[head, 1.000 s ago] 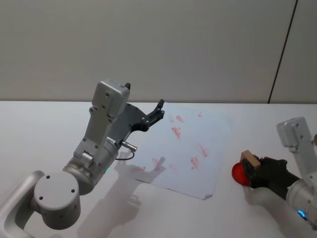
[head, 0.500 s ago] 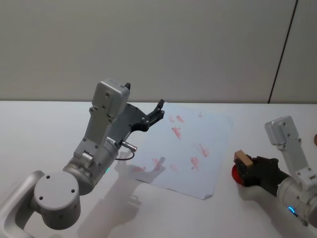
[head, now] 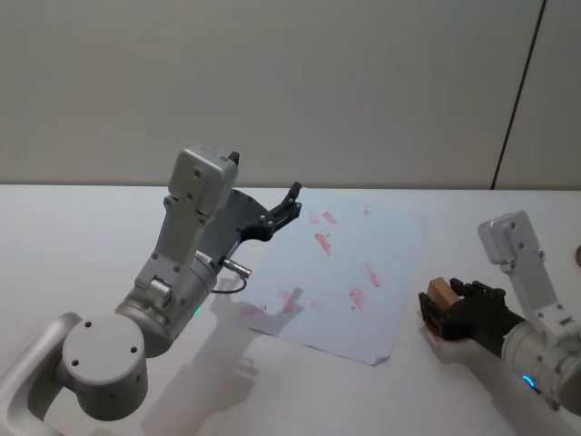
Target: Use the one hand to pick up the stamp and affix it onto the A4 paper.
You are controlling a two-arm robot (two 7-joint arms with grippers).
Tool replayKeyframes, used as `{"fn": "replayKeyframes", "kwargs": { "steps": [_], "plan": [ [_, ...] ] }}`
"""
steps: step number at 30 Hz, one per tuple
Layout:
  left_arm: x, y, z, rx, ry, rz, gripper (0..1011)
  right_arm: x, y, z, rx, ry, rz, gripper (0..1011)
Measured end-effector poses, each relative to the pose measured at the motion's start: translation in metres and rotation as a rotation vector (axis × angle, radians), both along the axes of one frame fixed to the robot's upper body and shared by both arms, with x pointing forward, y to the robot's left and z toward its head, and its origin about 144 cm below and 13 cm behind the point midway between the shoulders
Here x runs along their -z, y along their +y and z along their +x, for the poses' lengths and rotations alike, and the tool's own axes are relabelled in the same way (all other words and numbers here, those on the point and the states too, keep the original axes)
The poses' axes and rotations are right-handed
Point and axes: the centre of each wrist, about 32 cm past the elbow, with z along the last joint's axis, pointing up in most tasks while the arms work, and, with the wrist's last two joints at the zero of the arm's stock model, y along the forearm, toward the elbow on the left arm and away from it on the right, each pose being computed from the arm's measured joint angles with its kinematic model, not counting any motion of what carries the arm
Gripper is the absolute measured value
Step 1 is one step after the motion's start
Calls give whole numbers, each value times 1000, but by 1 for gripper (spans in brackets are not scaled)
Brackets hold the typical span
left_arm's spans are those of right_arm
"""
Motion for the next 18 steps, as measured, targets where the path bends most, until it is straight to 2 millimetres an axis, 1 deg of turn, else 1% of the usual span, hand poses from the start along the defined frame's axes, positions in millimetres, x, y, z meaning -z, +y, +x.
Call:
{"fn": "replayKeyframes", "kwargs": {
  "steps": [1,2,4,6,7,10,11,13,14,18],
  "plan": [
    [0,0,0,0,0,0,1003,0,0,0,0,0,0,534],
    [0,0,0,0,0,0,1003,0,0,0,0,0,0,555],
    [0,0,0,0,0,0,1003,0,1,1,0,0,-1,635],
    [0,0,0,0,0,0,1003,0,1,1,0,0,-1,677],
    [0,0,0,0,0,0,1003,0,1,1,0,0,-2,734],
    [0,0,0,0,0,0,1003,0,1,1,0,0,-2,790],
    [0,0,0,0,0,0,1003,0,1,1,0,0,-2,842],
    [0,0,0,0,0,0,1003,0,1,2,0,1,-2,879],
    [0,0,0,0,0,0,1003,0,1,2,0,1,-2,929],
    [0,0,0,0,0,0,1003,0,2,2,-1,1,-3,1001]
  ]
}}
